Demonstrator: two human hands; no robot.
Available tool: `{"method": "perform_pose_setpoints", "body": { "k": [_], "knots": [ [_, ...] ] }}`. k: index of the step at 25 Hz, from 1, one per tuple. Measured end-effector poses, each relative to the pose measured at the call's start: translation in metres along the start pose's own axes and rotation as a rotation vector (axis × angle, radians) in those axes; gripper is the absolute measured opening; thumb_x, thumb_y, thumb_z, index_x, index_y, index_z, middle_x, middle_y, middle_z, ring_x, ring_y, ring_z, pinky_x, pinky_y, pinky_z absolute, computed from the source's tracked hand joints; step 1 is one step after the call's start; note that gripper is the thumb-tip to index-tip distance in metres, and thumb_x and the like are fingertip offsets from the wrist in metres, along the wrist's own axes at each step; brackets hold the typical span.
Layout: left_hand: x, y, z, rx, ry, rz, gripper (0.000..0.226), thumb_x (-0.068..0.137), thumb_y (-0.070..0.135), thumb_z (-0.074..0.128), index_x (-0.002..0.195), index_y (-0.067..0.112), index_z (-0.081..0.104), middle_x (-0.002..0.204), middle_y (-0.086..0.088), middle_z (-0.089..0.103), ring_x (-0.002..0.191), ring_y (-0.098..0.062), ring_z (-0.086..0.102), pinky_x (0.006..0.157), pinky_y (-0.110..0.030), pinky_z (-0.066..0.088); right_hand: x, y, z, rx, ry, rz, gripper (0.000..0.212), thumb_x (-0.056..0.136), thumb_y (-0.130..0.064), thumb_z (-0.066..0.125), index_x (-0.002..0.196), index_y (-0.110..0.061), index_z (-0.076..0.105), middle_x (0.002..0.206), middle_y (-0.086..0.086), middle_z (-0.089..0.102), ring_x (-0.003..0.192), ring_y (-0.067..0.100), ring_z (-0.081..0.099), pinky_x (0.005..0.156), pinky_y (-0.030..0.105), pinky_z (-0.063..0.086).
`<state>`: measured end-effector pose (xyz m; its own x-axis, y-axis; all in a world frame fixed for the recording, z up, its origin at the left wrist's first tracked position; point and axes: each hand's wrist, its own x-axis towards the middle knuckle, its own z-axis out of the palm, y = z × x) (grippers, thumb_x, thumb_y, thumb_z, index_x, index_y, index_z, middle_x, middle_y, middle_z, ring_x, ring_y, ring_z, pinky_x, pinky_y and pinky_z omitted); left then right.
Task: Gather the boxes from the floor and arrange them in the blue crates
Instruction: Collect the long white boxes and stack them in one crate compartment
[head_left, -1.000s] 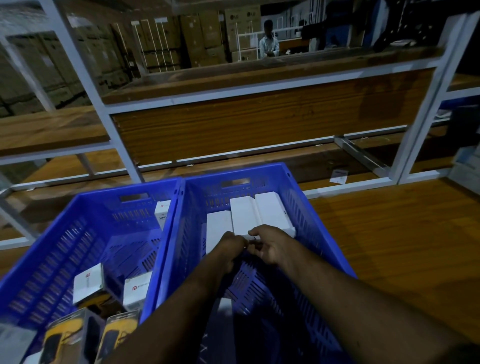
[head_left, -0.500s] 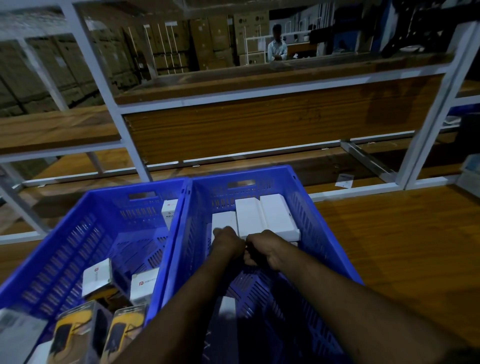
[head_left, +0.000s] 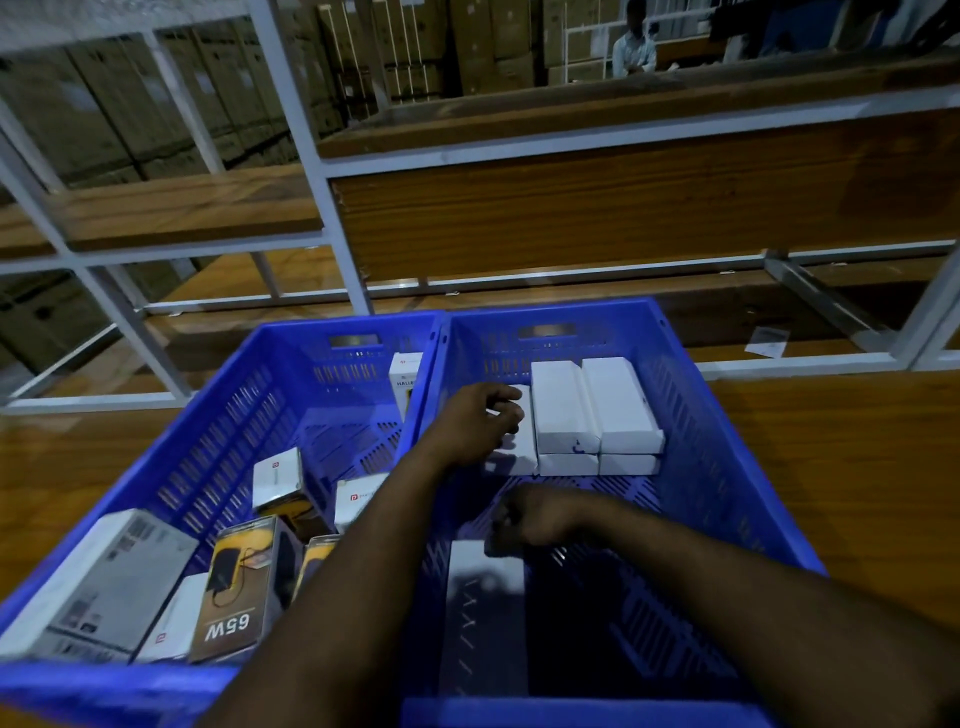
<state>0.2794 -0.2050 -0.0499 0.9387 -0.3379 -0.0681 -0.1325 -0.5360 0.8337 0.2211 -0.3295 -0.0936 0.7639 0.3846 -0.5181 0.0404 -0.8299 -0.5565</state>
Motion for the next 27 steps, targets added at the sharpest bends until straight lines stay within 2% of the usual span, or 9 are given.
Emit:
{"method": "perform_pose_setpoints", "body": {
  "k": [2,4,7,9,11,17,20,23,27],
  "knots": [
    [-0.002,0.003,0.002,-0.081,0.019,-0.030,0.032,0.101,0.013,0.056,0.132,0.004,0.058,0.105,-0.007,0.066,0.087,-0.014,0.068,0.063,-0.017,0.057,0.000,0.001,0.007,-0.093,-0.092,0.002,0.044,0.087,-0.048,0.067,0.117,-0.016,0.064,0.109,-0.002,0.059,0.100,0.020,0.060,0.087,0.033,0.050],
    [-0.001,0.004,0.004,-0.090,-0.004,-0.049,0.032,0.101,0.011,0.056,0.131,0.002,0.058,0.106,-0.010,0.065,0.082,-0.011,0.067,0.059,-0.014,0.056,0.002,0.002,0.013,-0.131,-0.133,-0.008,0.053,0.088,-0.051,0.067,0.125,-0.015,0.056,0.112,-0.003,0.053,0.102,0.020,0.055,0.086,0.035,0.048],
    [0.002,0.004,0.004,-0.069,-0.027,-0.061,0.030,0.101,0.010,0.054,0.130,0.002,0.057,0.106,-0.011,0.065,0.079,-0.009,0.065,0.062,-0.020,0.056,0.007,0.006,0.015,-0.077,-0.110,-0.015,0.042,0.085,-0.049,0.071,0.113,-0.022,0.055,0.106,-0.007,0.053,0.102,0.019,0.056,0.087,0.036,0.050],
    [0.003,0.006,0.004,-0.077,-0.025,-0.072,0.029,0.102,0.009,0.053,0.129,0.004,0.057,0.106,-0.010,0.066,0.080,-0.010,0.065,0.065,-0.022,0.055,0.008,0.007,0.014,-0.039,-0.084,-0.021,0.030,0.083,-0.046,0.074,0.093,-0.030,0.051,0.095,-0.011,0.052,0.097,0.017,0.055,0.079,0.032,0.048],
    [0.003,0.007,0.004,-0.078,-0.023,-0.083,0.028,0.102,0.010,0.053,0.129,0.004,0.058,0.108,-0.011,0.067,0.084,-0.013,0.066,0.069,-0.025,0.055,0.010,0.007,0.014,-0.022,-0.064,-0.026,0.033,0.081,-0.043,0.077,0.082,-0.030,0.046,0.091,-0.009,0.053,0.091,0.017,0.054,0.072,0.031,0.045],
    [0.001,0.008,0.003,-0.115,-0.013,-0.109,0.028,0.101,0.011,0.054,0.128,0.006,0.058,0.114,-0.015,0.069,0.093,-0.019,0.066,0.075,-0.028,0.056,0.011,0.013,0.009,0.233,-0.081,0.011,0.026,0.076,-0.035,0.083,0.087,-0.026,0.060,0.093,-0.003,0.062,0.088,0.018,0.059,0.072,0.030,0.048],
    [0.000,0.008,0.004,-0.142,0.008,-0.127,0.032,0.101,0.014,0.055,0.132,0.007,0.055,0.115,-0.010,0.065,0.096,-0.020,0.066,0.067,-0.020,0.058,0.004,0.014,-0.007,0.434,0.050,0.030,0.035,0.073,-0.028,0.084,0.096,-0.015,0.061,0.096,0.005,0.064,0.086,0.020,0.059,0.073,0.032,0.047],
    [0.001,0.008,0.004,-0.175,0.050,-0.170,0.045,0.099,0.022,0.060,0.140,0.011,0.047,0.126,-0.008,0.059,0.108,-0.024,0.064,0.091,-0.036,0.056,0.000,0.019,-0.031,0.598,0.268,0.058,0.052,0.066,-0.032,0.088,0.105,-0.018,0.056,0.108,0.006,0.063,0.088,0.021,0.057,0.065,0.030,0.046],
    [-0.003,0.013,0.005,-0.099,0.042,-0.208,0.052,0.101,0.034,0.056,0.146,0.013,0.040,0.128,-0.005,0.058,0.095,-0.012,0.058,0.077,-0.024,0.044,-0.010,0.022,-0.054,0.845,0.533,0.087,0.064,0.072,-0.034,0.087,0.119,-0.016,0.048,0.116,0.008,0.061,0.091,0.021,0.061,0.061,0.031,0.048]
  ]
}}
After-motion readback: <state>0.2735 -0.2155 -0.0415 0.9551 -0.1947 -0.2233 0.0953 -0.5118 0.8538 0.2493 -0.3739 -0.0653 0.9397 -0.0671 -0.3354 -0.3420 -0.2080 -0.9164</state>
